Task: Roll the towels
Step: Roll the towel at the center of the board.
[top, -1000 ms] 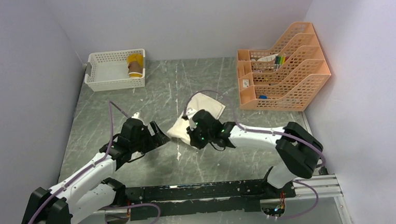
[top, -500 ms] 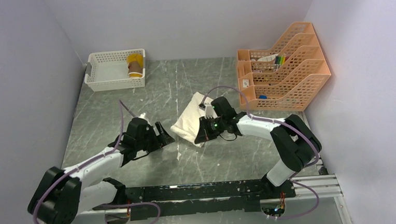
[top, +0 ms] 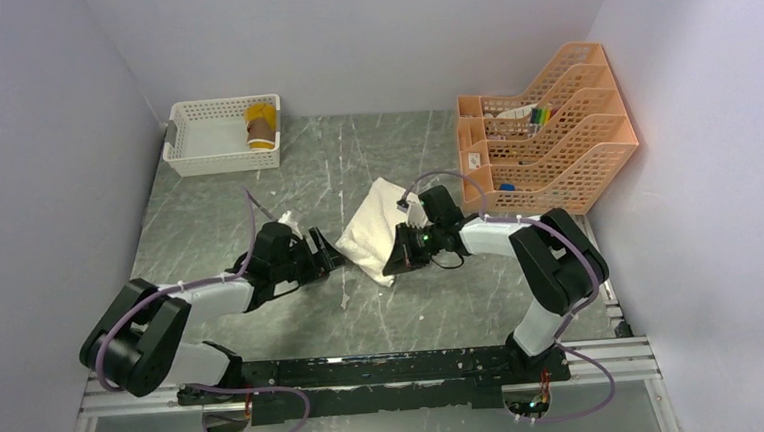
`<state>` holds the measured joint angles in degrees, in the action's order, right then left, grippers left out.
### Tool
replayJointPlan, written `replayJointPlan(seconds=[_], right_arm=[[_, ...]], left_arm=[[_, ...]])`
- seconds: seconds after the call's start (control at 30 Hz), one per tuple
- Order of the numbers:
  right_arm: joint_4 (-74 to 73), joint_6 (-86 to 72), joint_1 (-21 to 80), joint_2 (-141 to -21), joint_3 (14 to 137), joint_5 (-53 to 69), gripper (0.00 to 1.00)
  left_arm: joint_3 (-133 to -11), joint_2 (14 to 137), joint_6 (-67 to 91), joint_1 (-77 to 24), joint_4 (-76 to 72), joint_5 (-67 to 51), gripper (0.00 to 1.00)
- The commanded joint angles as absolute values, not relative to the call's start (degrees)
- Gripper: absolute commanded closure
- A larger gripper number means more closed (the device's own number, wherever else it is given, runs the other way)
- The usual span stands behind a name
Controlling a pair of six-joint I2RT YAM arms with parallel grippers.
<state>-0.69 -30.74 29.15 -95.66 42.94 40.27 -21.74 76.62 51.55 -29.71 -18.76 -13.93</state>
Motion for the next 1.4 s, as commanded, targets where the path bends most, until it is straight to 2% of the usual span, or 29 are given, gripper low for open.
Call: replayJointPlan(seconds=[0.0, 0.23, 0.5, 0.67, 0.83, 0.87, 0.93, 1.0, 1.03, 1.07, 1.17, 1.37], right_arm=[[0.27, -31.37, 28.54, -96.82, 42.91, 41.9, 1.0], [-1.09, -30.06, 28.56, -98.18, 44.19, 42.24, 1.0], [-1.57, -29.45, 27.03, -100.19, 45.05, 42.76, 1.0], [-2.1, -28.95, 26.8, -101.14, 45.91, 43.07, 1.0], [-3.8, -27.49, 26.81, -101.51, 46.65, 41.68, 1.0], [-4.73, -26.66, 26.78, -101.51, 47.07, 41.06, 0.98], [-8.1, -23.5, 26.78, -100.58, 48.58, 38.43, 0.81], [-12.47, -19.13, 27.47, -98.02, 50.54, 33.52, 0.58], [-15.84, -16.55, 28.81, -96.29, 51.98, 27.19, 0.47], [-18.57, -14.09, 31.23, -94.66, 53.55, 20.34, 0.43], [-22.15, -8.7, 41.98, -90.22, 56.09, -1.26, 0.34], [-18.55, -4.41, 59.8, -87.72, 52.98, -21.65, 0.32]], left_arm=[[-24.39, 80.54, 51.3, -29.7, -25.37, -15.84, 0.15], [-27.39, 89.43, 51.8, -29.71, -30.71, -17.75, 0.15], [-30.08, 94.31, 51.82, -29.69, -32.23, -18.2, 0.18], [-32.59, 97.54, 50.57, -29.7, -29.96, -18.28, 0.47], [-33.42, 100.22, 49.44, -29.67, -28.08, -16.98, 0.66], [-33.52, 100.61, 49.21, -29.7, -27.59, -16.78, 0.7], [-33.72, 100.96, 48.97, -29.7, -26.38, -16.43, 0.79], [-34.11, 100.84, 48.79, -29.71, -24.42, -16.02, 0.8], [-34.29, 100.58, 48.64, -29.71, -23.23, -15.46, 0.79], [-34.41, 100.29, 48.56, -29.7, -22.15, -15.17, 0.79], [-34.75, 99.15, 48.56, -29.68, -19.64, -13.92, 0.79], [-36.55, 98.91, 48.78, -29.49, -17.11, -13.51, 0.78]])
